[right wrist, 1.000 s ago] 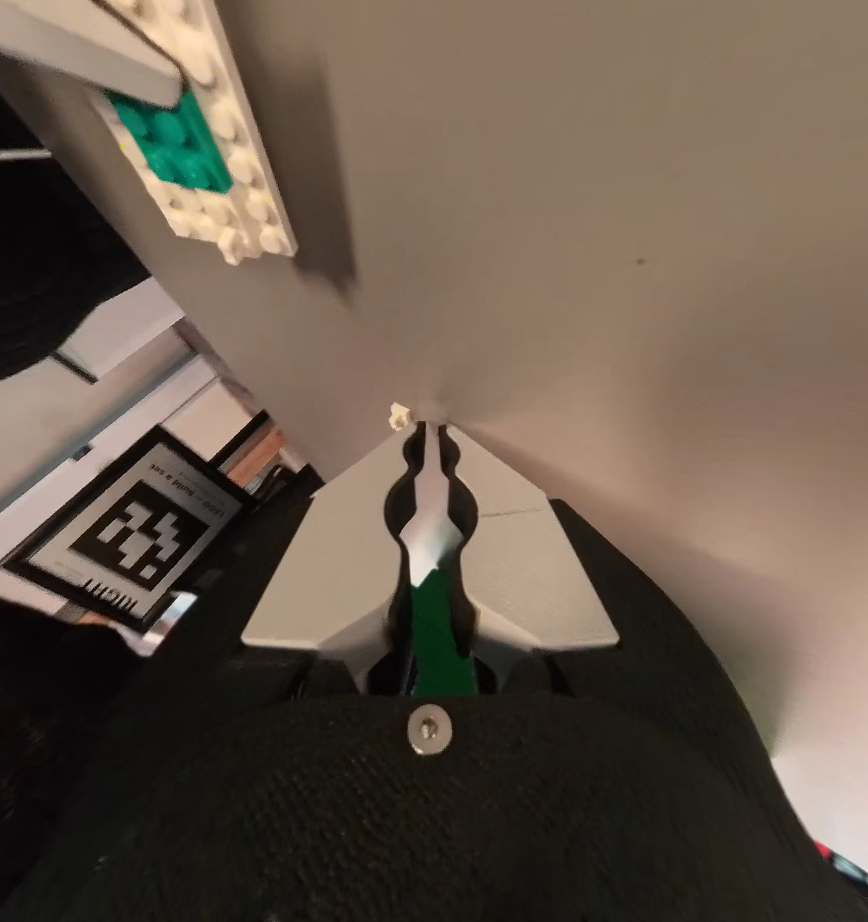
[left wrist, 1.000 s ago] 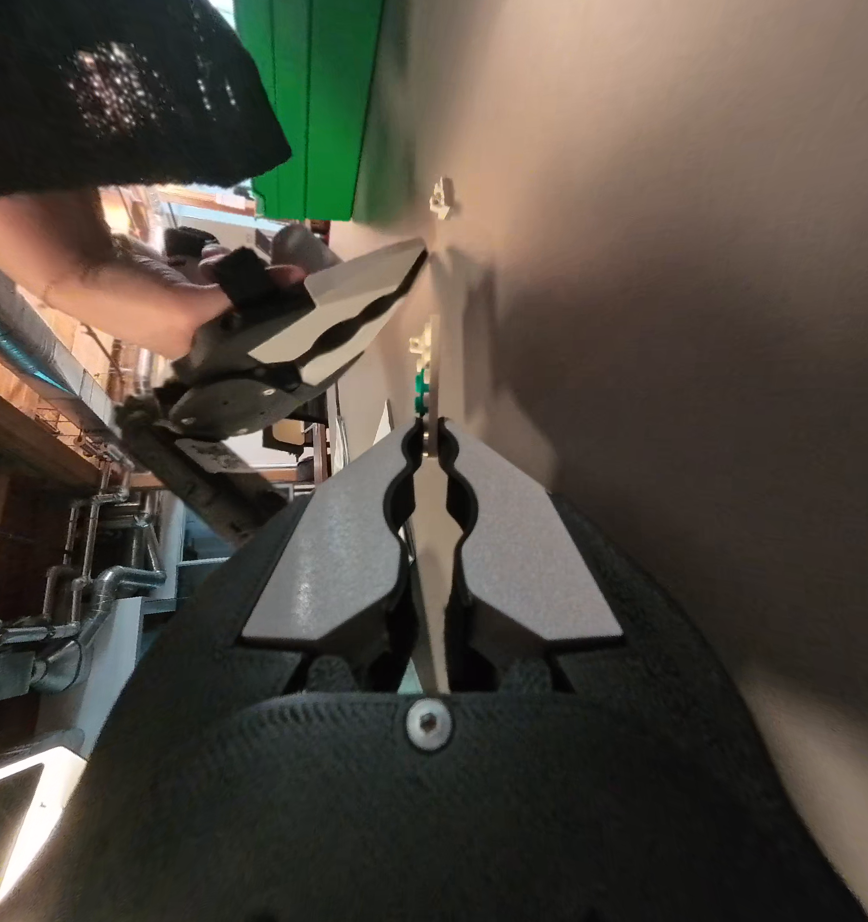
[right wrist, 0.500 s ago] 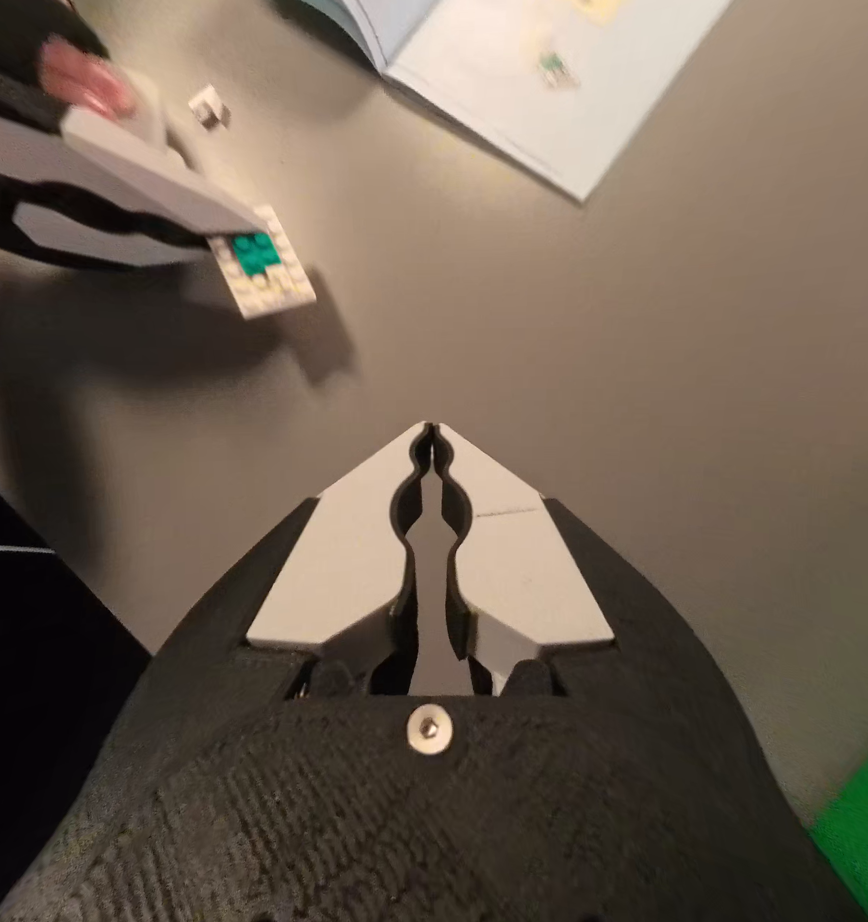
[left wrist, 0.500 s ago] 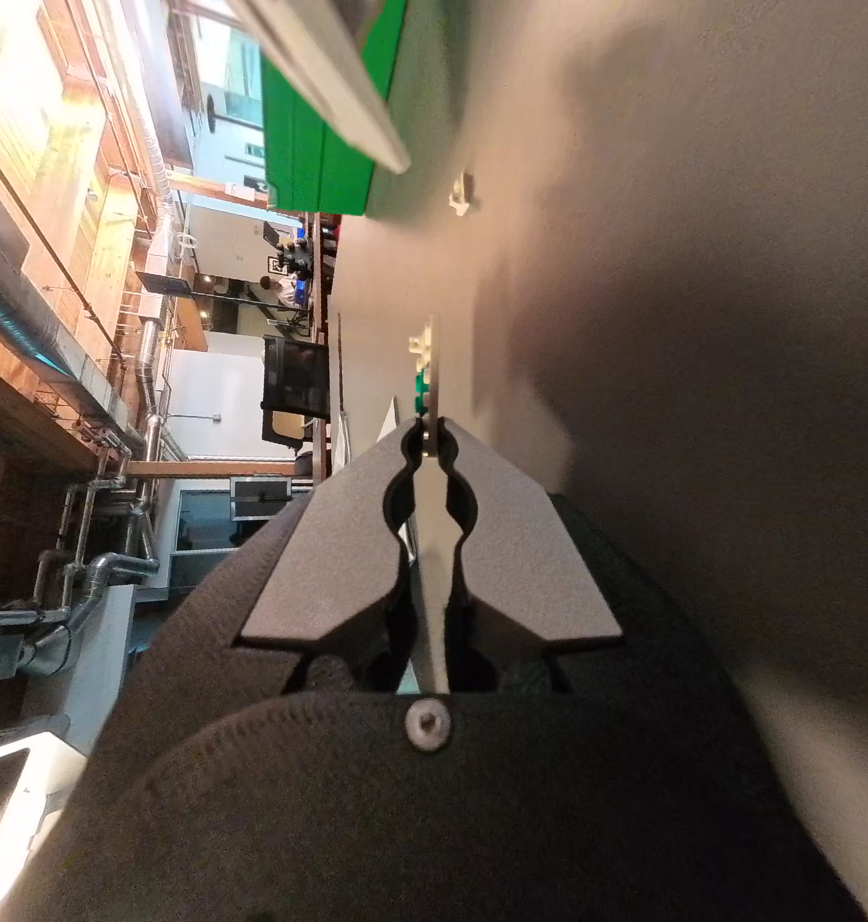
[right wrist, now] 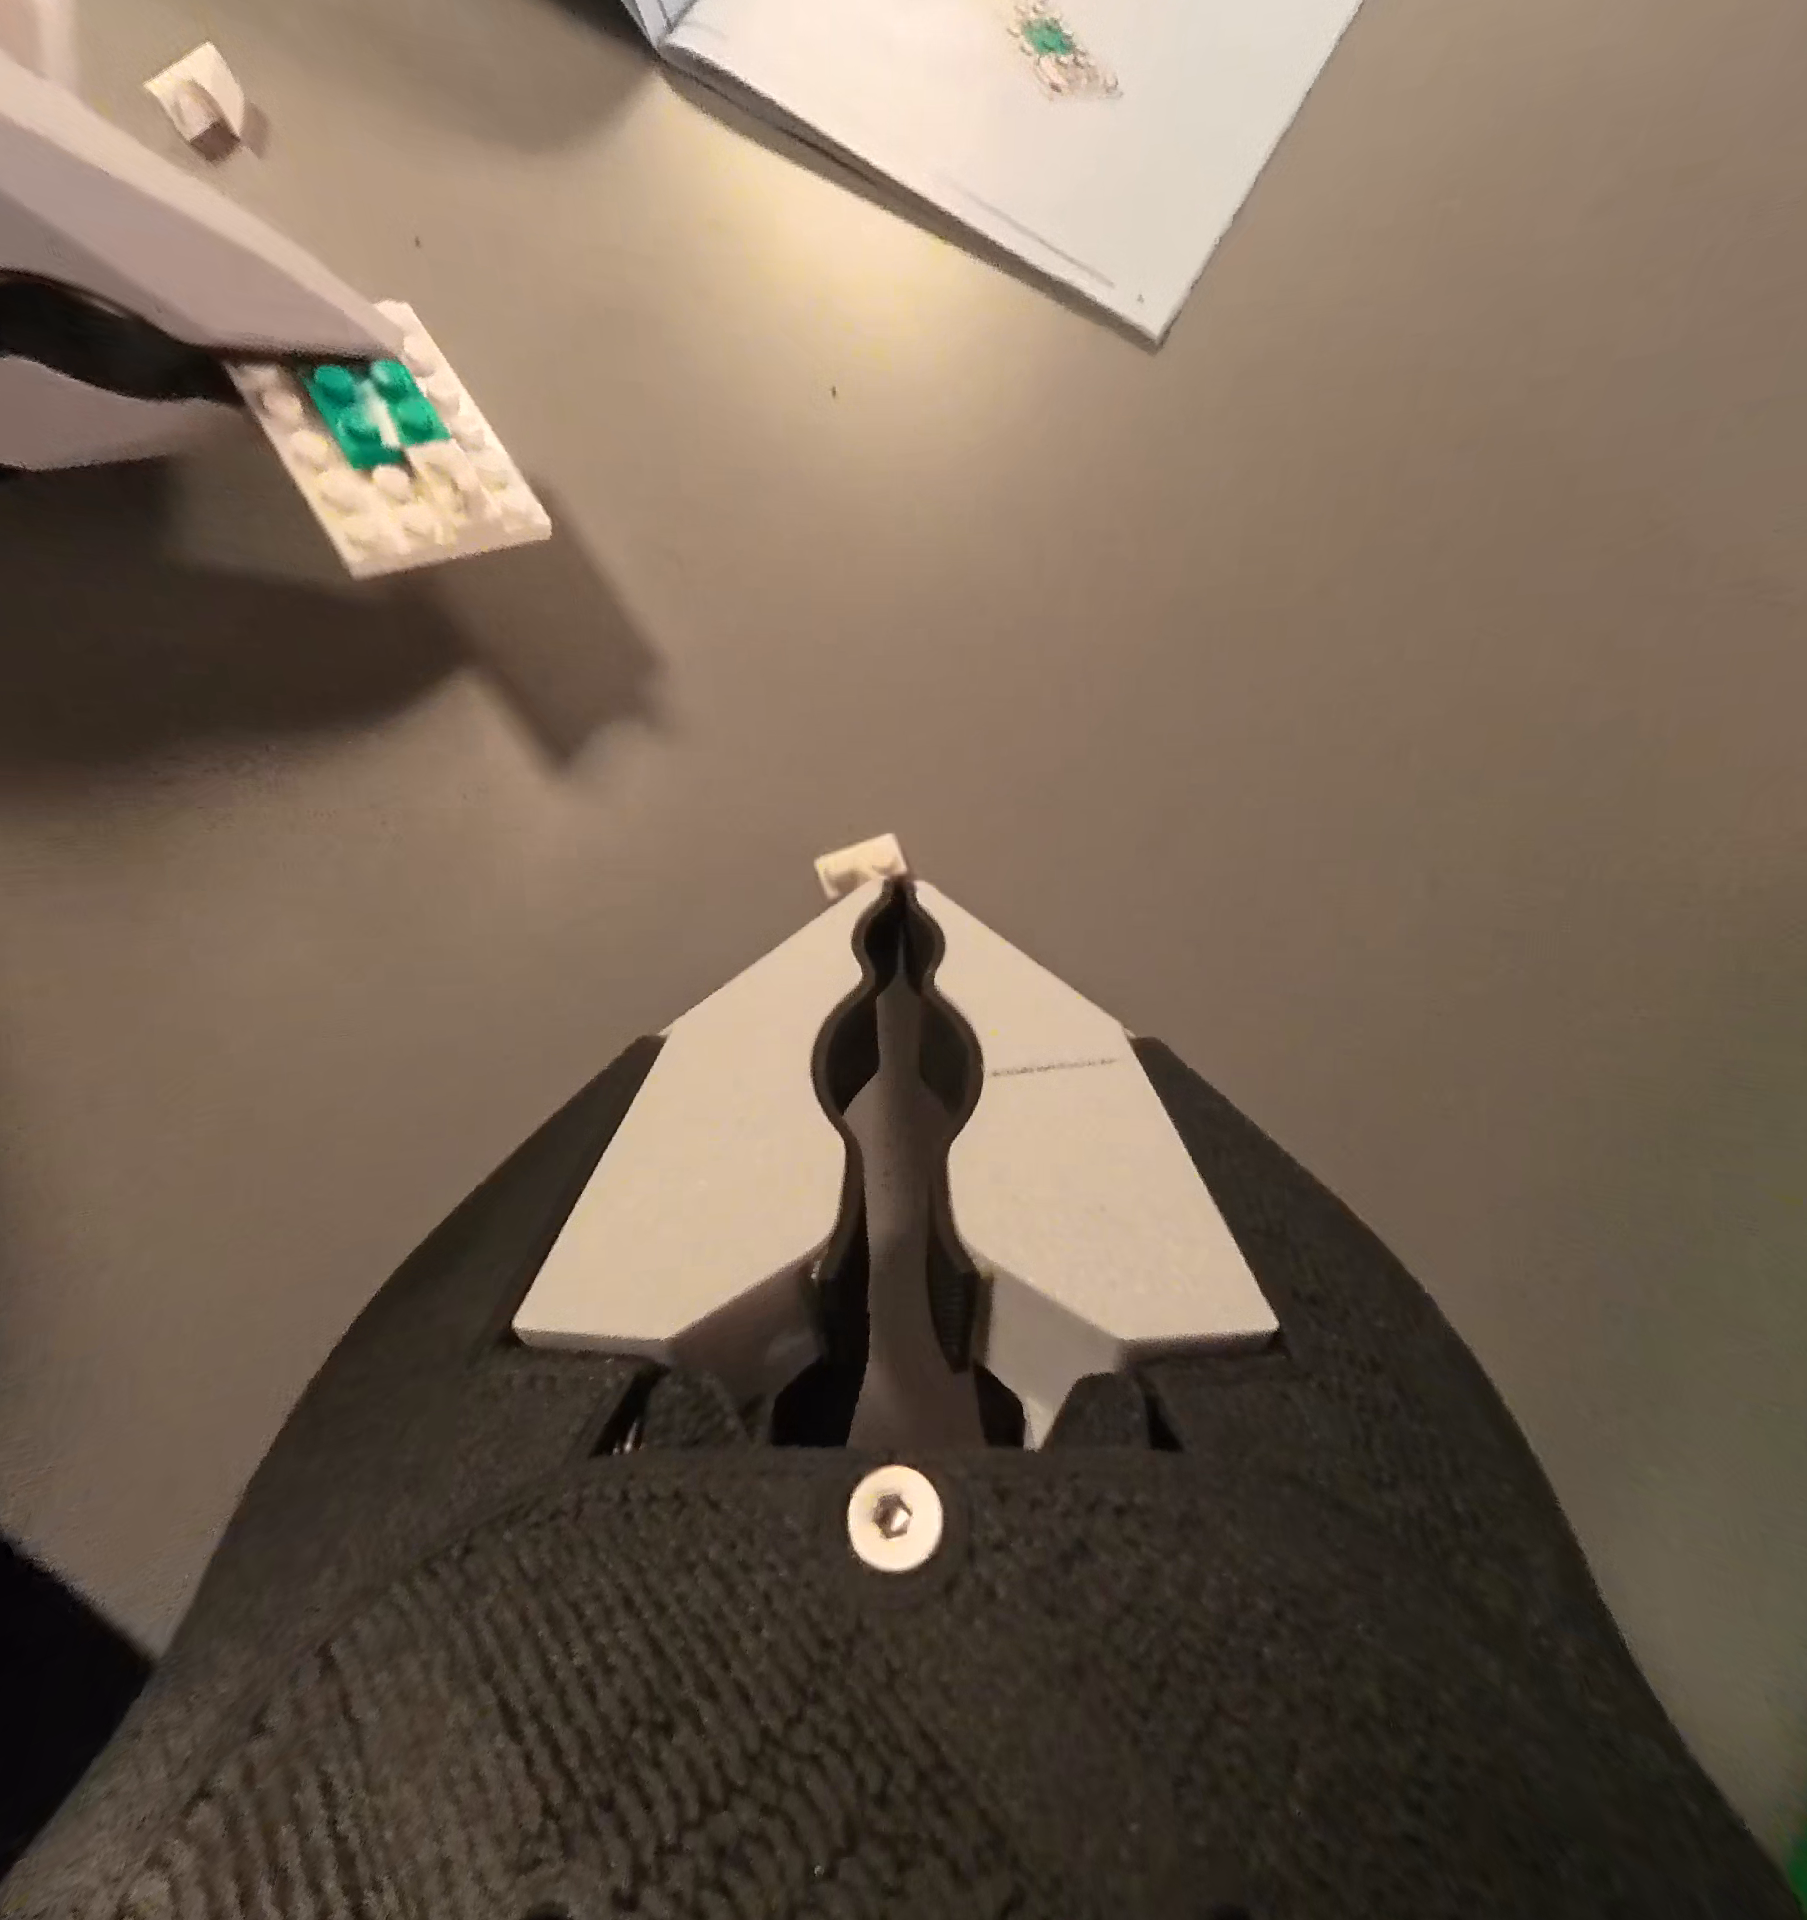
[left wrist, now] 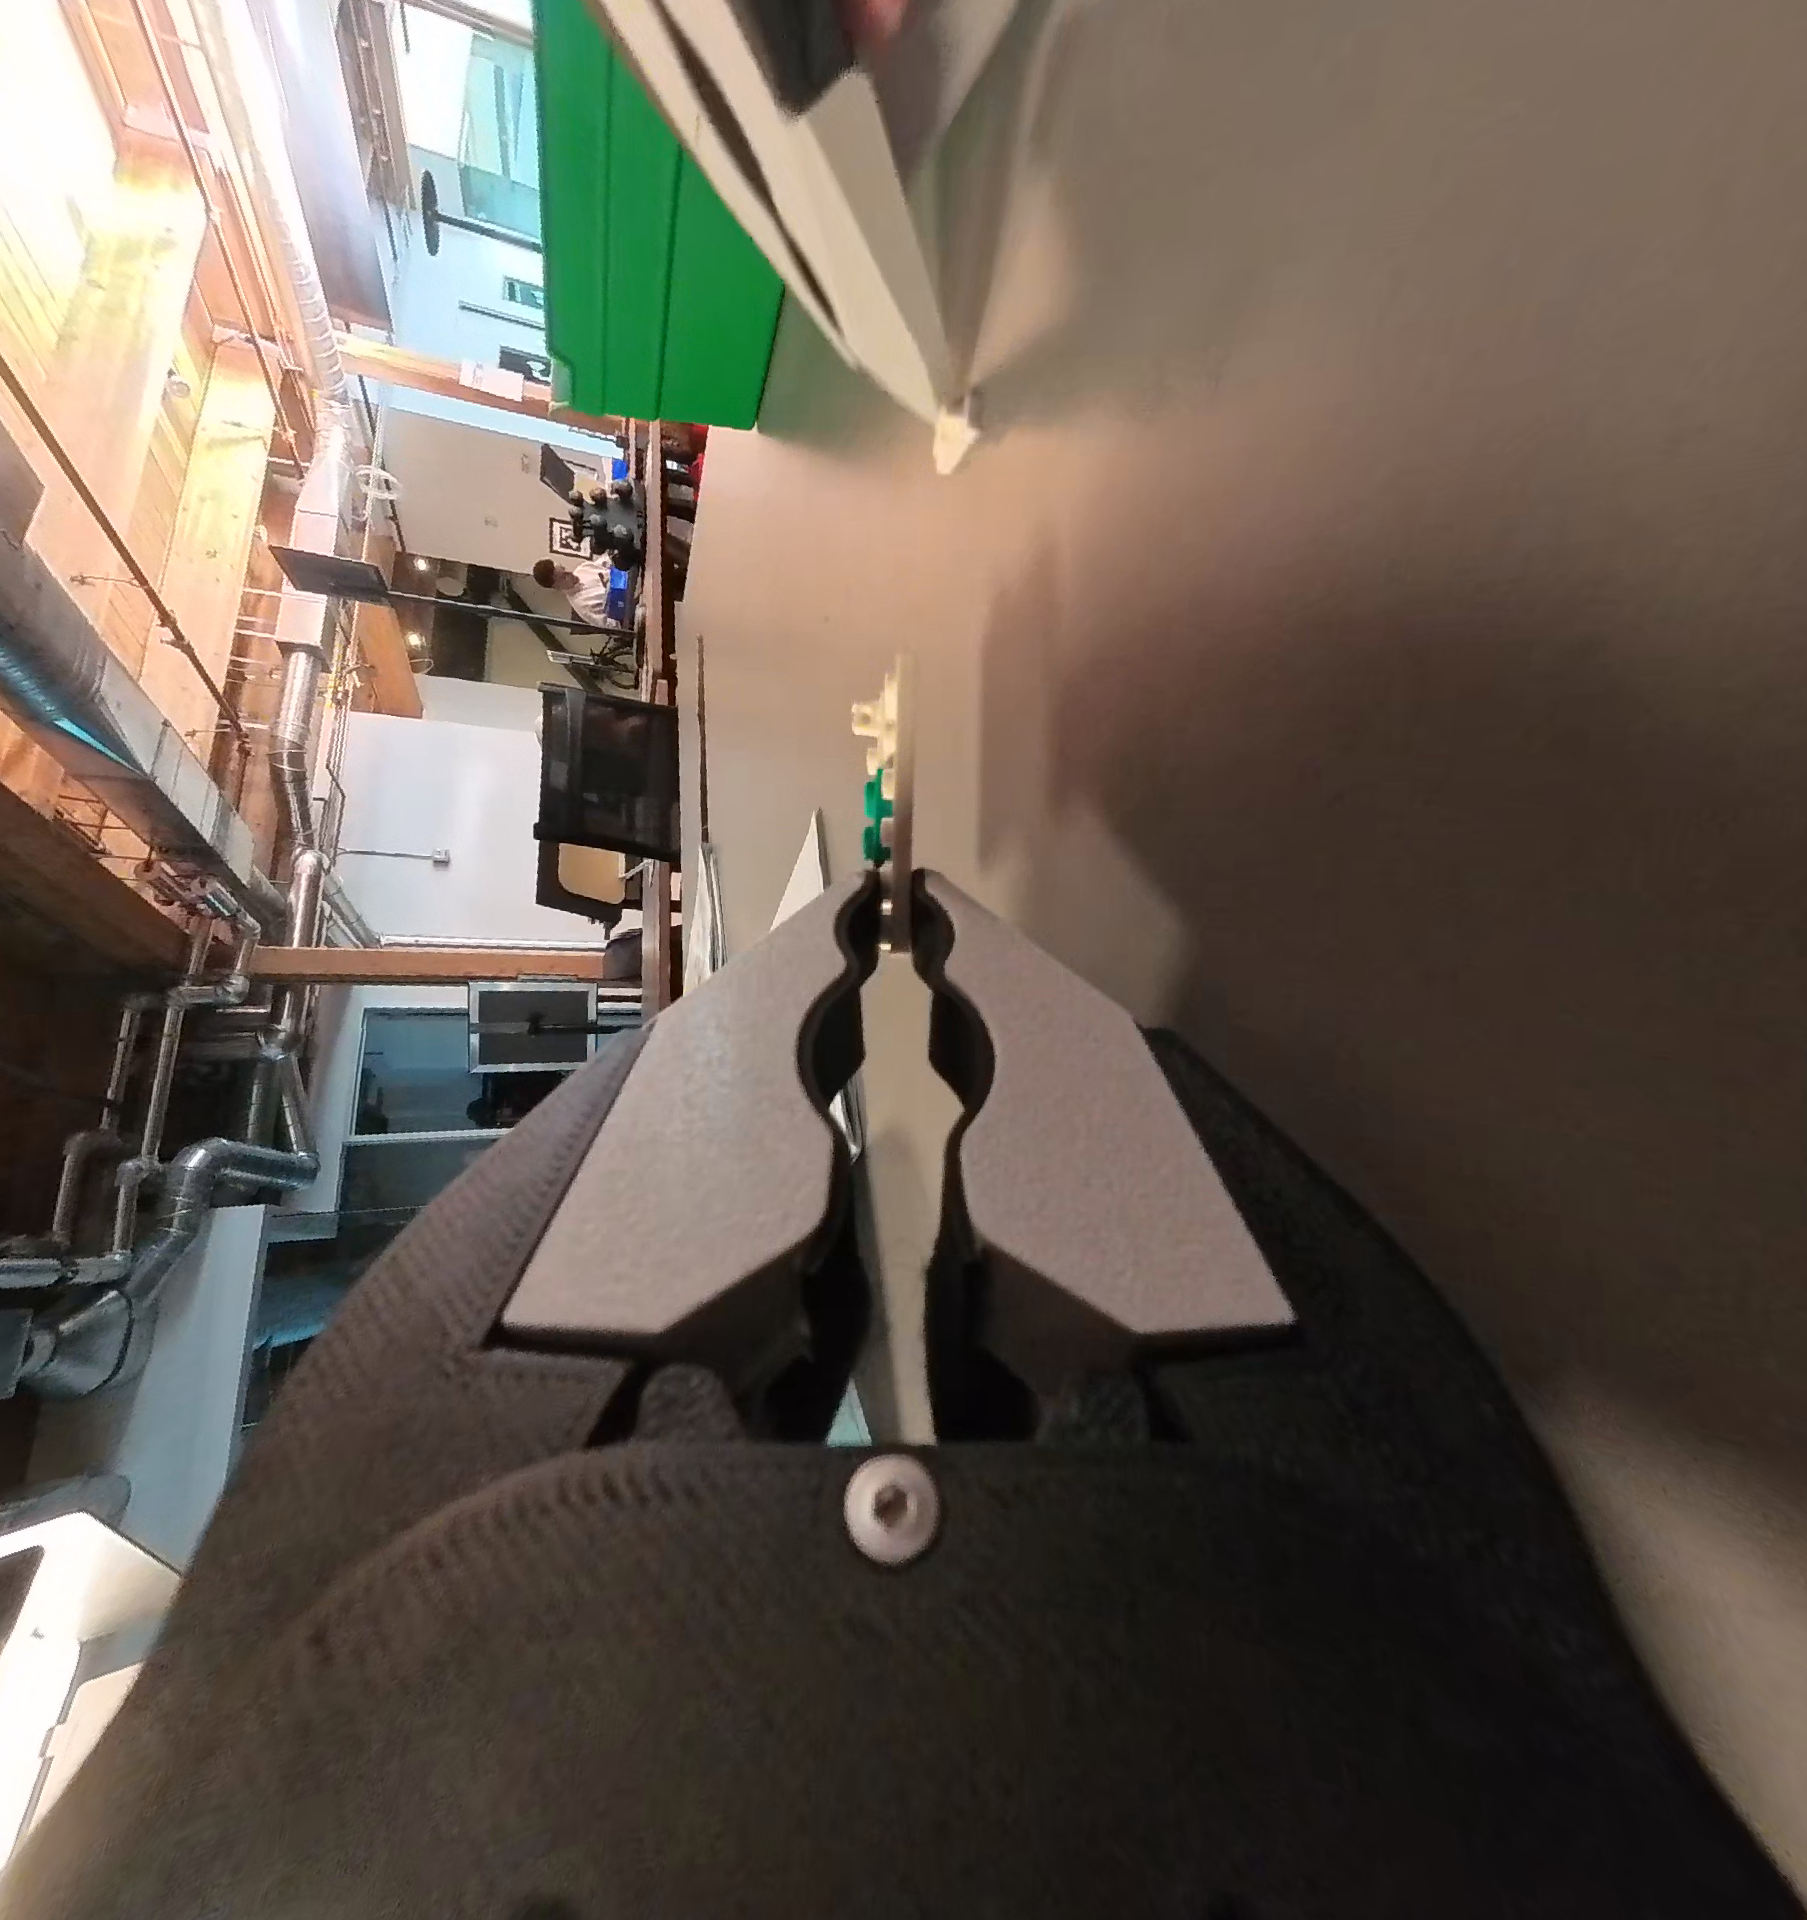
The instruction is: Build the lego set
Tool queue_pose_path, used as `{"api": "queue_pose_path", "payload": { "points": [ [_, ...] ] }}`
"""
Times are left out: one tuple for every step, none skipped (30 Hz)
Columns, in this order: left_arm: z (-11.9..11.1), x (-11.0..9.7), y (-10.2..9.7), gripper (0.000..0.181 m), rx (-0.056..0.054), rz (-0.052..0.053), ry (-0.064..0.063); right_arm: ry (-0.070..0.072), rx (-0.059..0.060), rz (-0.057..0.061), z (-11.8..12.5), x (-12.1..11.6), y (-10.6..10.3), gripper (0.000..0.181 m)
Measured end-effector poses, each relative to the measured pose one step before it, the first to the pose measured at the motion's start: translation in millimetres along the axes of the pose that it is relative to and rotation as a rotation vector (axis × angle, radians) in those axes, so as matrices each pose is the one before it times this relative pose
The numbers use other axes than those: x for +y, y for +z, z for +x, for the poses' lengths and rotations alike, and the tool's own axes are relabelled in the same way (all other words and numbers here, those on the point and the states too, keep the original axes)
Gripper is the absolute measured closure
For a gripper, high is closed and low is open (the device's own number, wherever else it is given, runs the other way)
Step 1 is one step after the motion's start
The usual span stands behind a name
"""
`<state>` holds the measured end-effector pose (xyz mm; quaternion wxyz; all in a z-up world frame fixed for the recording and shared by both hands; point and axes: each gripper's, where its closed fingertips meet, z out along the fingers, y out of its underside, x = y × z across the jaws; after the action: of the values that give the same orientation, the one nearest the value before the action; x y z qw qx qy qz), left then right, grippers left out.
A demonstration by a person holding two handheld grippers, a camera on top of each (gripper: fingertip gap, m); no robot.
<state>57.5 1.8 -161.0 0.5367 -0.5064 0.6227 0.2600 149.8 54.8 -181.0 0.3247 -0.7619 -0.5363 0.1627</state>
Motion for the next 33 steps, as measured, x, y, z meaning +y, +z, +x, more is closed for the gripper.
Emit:
{"api": "queue_pose_path", "payload": {
  "points": [
    [0.16,-0.19,-0.05,0.177,0.0012,0.0003,-0.0007,-0.0143,-0.0001,0.0115,0.92,-4.14,3.63,0.181],
    [0.06,-0.25,0.01,0.177,0.0000,0.0003,-0.0002,0.0003,0.0023,0.0131,1.36,-3.46,2.44,0.181],
    [-0.09,0.07,-0.11,0.177,-0.0009,-0.0013,0.0015,0.0155,0.0026,0.0236,0.85,-3.78,0.06,0.181],
    [-0.32,0.37,-0.15,0.177,-0.0020,-0.0025,0.0019,0.0240,-0.0078,0.0373,-1.46,-4.58,-2.01,0.181],
    [-0.39,0.49,-0.27,0.177,-0.0020,-0.0017,0.0000,0.0305,-0.0089,0.0332,-2.16,-3.10,-2.94,0.181],
    [-0.59,0.38,-0.16,0.177,-0.0016,-0.0010,-0.0028,0.0238,-0.0055,0.0198,-1.83,-0.49,-2.52,0.181],
    [-0.73,0.32,-0.04,0.177,-0.0011,0.0000,-0.0049,0.0197,0.0002,0.0004,-1.01,2.34,-1.61,0.179],
    [-0.53,0.05,0.23,0.177,-0.0008,0.0004,-0.0060,0.0129,0.0019,-0.0076,-0.84,3.26,-0.69,0.176],
    [-0.20,-0.08,0.32,0.177,0.0016,0.0008,-0.0044,0.0058,0.0035,-0.0021,-0.84,2.29,-0.20,0.175],
    [0.43,-0.43,0.20,0.177,0.0022,0.0018,-0.0014,0.0037,0.0020,0.0022,-1.08,1.15,-0.18,0.175],
    [0.38,-0.48,0.14,0.177,0.0010,0.0015,0.0021,0.0048,0.0045,0.0043,-0.34,0.03,-0.45,0.175],
    [0.34,-0.45,-0.05,0.177,0.0005,0.0003,0.0041,0.0041,0.0027,-0.0005,-0.40,0.30,-0.31,0.175],
    [0.15,-0.15,0.01,0.177,-0.0003,-0.0007,0.0040,0.0031,-0.0023,-0.0007,-0.81,-0.04,-0.35,0.174],
    [-0.11,-0.15,-0.07,0.177,-0.0013,-0.0011,0.0030,0.0030,-0.0040,0.0008,-1.08,-0.25,-0.41,0.173],
    [-0.16,0.26,0.01,0.177,-0.0010,-0.0014,0.0011,0.0028,-0.0070,0.0008,-1.45,-0.41,-0.37,0.173],
    [-0.06,0.49,0.07,0.177,0.0002,-0.0021,-0.0004,0.0028,-0.0058,0.0017,-1.11,-0.60,-0.54,0.172],
    [-0.20,0.56,0.11,0.177,-0.0001,-0.0019,-0.0010,0.0029,-0.0024,0.0019,-0.47,-0.62,-0.69,0.171],
    [-0.23,0.41,0.04,0.177,-0.0002,-0.0012,-0.0015,0.0026,-0.0037,-0.0007,-0.75,-0.13,-0.41,0.171],
    [-0.08,0.19,0.15,0.177,0.0006,-0.0003,-0.0019,0.0038,-0.0018,-0.0017,-0.78,0.18,-0.04,0.171],
    [0.03,-0.24,0.14,0.177,0.0010,0.0010,-0.0014,0.0015,-0.0006,-0.0020,-0.84,0.47,0.30,0.170],
    [0.22,-0.36,0.06,0.177,0.0012,0.0010,0.0001,-0.0003,0.0041,-0.0035,-0.50,0.77,0.57,0.170],
    [0.23,-0.37,0.14,0.177,0.0008,0.0008,0.0020,-0.0016,0.0073,-0.0026,-0.13,0.94,0.75,0.170],
    [0.35,-0.33,0.06,0.177,0.0010,0.0004,0.0024,-0.0010,0.0060,-0.0013,-0.27,0.85,0.71,0.170],
    [0.25,-0.27,0.09,0.177,0.0009,0.0001,0.0018,0.0027,0.0046,-0.0007,-0.11,0.62,0.74,0.171],
    [0.07,-0.20,0.03,0.177,0.0001,0.0001,0.0013,0.0062,0.0030,-0.0004,0.01,0.74,0.56,0.173],
    [-0.08,0.06,0.07,0.177,-0.0003,-0.0002,0.0001,0.0080,0.0018,-0.0005,0.25,0.70,0.58,0.175],
    [-0.21,0.01,0.02,0.177,-0.0003,-0.0002,-0.0008,0.0061,0.0046,0.0014,0.91,0.45,0.38,0.177],
    [-0.31,-0.18,-0.09,0.177,-0.0014,0.0007,-0.0005,0.0036,0.0044,0.0051,0.74,-0.41,-0.02,0.178],
    [-0.36,-0.23,-0.07,0.177,-0.0015,0.0011,-0.0001,0.0018,0.0026,0.0019,0.55,-0.25,-0.06,0.179],
    [-0.28,-0.44,-0.04,0.177,-0.0017,0.0018,0.0004,-0.0028,0.0002,0.0013,0.25,-0.65,-0.13,0.179],
    [-0.53,-0.90,-0.23,0.177,-0.0037,0.0035,0.0020,-0.0093,-0.0059,0.0100,-1.12,-2.60,-0.64,0.180],
    [-1.17,-1.35,-0.42,0.177,-0.0082,0.0069,0.0039,-0.0153,-0.0218,0.0267,-4.23,-5.99,-1.22,0.180],
    [-1.49,-1.78,-0.71,0.177,-0.0102,0.0086,0.0037,-0.0187,-0.0503,0.0489,-9.40,-10.21,-1.90,0.180]
  ]
}}
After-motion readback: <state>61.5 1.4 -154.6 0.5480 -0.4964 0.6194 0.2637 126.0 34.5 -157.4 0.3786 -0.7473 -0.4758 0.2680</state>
